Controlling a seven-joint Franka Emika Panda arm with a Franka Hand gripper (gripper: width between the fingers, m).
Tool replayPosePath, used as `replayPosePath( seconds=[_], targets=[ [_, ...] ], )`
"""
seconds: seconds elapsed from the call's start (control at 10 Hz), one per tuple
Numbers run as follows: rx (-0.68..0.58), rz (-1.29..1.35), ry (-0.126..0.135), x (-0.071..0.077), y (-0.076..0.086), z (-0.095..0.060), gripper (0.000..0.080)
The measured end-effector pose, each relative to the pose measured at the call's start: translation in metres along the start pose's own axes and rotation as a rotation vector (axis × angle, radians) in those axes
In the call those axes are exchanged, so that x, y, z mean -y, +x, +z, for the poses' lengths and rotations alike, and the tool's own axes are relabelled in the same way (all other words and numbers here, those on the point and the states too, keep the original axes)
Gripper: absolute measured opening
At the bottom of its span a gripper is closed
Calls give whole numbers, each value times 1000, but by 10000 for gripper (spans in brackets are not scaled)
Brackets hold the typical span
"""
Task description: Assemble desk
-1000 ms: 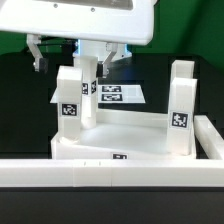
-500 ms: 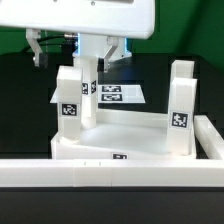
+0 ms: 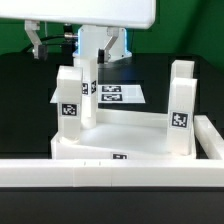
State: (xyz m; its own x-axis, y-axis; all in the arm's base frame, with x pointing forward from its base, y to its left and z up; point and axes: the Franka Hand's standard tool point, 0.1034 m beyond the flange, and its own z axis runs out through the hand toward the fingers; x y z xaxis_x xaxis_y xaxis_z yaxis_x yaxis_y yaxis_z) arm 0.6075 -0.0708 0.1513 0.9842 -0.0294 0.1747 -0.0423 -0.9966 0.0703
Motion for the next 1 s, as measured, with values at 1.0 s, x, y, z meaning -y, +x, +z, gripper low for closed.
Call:
replayPosePath(
  seconds=[1.0],
  targets=[
    [506,11,20,-3,0,21,649]
  ],
)
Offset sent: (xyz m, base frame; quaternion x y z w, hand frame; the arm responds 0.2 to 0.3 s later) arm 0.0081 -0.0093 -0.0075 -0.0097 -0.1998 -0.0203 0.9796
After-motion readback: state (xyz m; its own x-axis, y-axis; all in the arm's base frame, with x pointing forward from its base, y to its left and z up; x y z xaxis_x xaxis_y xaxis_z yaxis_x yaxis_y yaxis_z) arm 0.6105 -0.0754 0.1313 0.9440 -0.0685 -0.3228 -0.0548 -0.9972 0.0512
